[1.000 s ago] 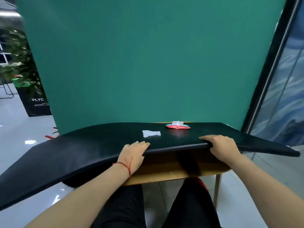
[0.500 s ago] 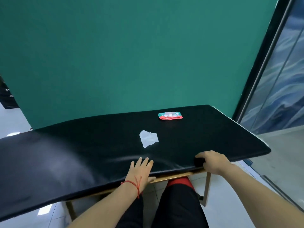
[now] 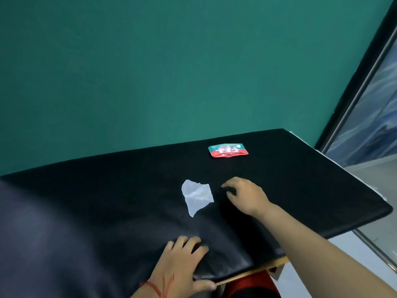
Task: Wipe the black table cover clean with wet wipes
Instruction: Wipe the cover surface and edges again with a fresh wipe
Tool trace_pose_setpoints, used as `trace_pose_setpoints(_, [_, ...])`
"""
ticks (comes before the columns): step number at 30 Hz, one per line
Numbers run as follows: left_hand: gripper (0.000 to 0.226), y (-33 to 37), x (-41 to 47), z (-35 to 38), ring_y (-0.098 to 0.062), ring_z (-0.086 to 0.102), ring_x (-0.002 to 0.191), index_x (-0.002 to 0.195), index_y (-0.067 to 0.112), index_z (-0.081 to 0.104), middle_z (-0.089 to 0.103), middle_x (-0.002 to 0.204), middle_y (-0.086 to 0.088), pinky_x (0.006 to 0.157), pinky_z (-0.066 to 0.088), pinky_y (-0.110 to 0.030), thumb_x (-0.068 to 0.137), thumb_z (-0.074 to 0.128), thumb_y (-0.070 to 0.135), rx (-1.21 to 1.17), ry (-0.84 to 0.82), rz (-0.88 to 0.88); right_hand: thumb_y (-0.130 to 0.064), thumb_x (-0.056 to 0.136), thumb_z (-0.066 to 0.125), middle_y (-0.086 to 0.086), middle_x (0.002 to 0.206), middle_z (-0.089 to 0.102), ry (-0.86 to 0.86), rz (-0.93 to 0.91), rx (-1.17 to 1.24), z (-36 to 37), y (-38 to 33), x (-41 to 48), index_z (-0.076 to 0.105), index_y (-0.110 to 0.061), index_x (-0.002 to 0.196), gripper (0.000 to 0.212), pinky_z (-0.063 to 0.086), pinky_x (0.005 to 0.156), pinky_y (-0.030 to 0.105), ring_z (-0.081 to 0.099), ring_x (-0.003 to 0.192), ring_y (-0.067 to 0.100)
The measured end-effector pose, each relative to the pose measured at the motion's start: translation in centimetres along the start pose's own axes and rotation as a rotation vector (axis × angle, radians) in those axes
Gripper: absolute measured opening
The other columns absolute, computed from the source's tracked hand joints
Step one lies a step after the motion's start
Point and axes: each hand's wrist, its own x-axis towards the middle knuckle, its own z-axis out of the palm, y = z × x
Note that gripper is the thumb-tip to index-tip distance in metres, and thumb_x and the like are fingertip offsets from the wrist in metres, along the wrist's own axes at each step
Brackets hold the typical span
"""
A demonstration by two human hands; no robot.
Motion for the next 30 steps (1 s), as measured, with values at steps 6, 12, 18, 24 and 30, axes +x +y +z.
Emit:
trace_pose_setpoints(6, [0.027, -7.8, 7.4, -3.8, -0.003, 0.058, 0.087, 0.097, 0.039, 0.06, 0.059, 0.093, 0.018, 0.073, 0.05, -0.025, 0.091, 0.054, 0.065, -0.367, 0.24, -0.307, -0.027, 0.101, 0.061, -0.014, 0.141, 0.058, 0.156, 0.106, 0.066, 1.3, 1.4, 9.3, 0.064, -0.034, 0.14, 0.039, 0.056, 0.089, 0.039, 0.063, 0.121, 0.016])
trace_pose_setpoints(12, [0.055, -10.8, 14.6, -2.2, -0.005, 0.061, 0.108, 0.132, 0.042, 0.048, 0.061, 0.116, 0.022, 0.09, 0.049, -0.03, 0.087, 0.054, 0.073, -0.241, 0.219, -0.498, -0.036, 0.103, 0.056, 0.0, 0.128, 0.065, 0.118, 0.142, -0.072, 3.3, 1.5, 19.2, 0.05, -0.032, 0.152, 0.049, 0.05, 0.073, 0.039, 0.066, 0.11, 0.032])
trace_pose_setpoints(18, [0.016, -12.1, 15.1, 0.5, -0.002, 0.052, 0.075, 0.092, 0.04, 0.059, 0.043, 0.076, 0.026, 0.073, 0.048, -0.026, 0.091, 0.05, 0.053, -0.302, 0.409, -0.432, -0.03, 0.106, 0.052, 0.004, 0.1, 0.076, 0.292, 0.141, -0.123, 7.0, 0.2, 23.6, 0.073, -0.026, 0.106, 0.021, 0.046, 0.064, 0.036, 0.068, 0.088, 0.036])
trace_pose_setpoints(24, [0.004, -12.6, 15.2, 0.1, -0.004, 0.054, 0.091, 0.097, 0.038, 0.056, 0.056, 0.096, 0.021, 0.068, 0.048, -0.023, 0.096, 0.059, 0.04, -0.49, 0.477, -0.452, -0.045, 0.103, 0.054, 0.006, 0.091, 0.067, 0.295, 0.31, -0.217, 7.7, -1.0, 23.7, 0.055, -0.022, 0.12, 0.029, 0.042, 0.064, 0.036, 0.065, 0.081, 0.035])
trace_pose_setpoints(30, [0.008, -12.5, 14.9, -1.8, -0.008, 0.056, 0.072, 0.097, 0.029, 0.054, 0.059, 0.081, 0.017, 0.062, 0.041, -0.017, 0.1, 0.061, 0.026, -0.867, 0.508, -0.437, -0.034, 0.107, 0.05, 0.011, 0.083, 0.072, 0.442, 0.179, -0.266, 7.9, -1.5, 23.9, 0.075, -0.015, 0.092, 0.035, 0.038, 0.06, 0.034, 0.067, 0.073, 0.039])
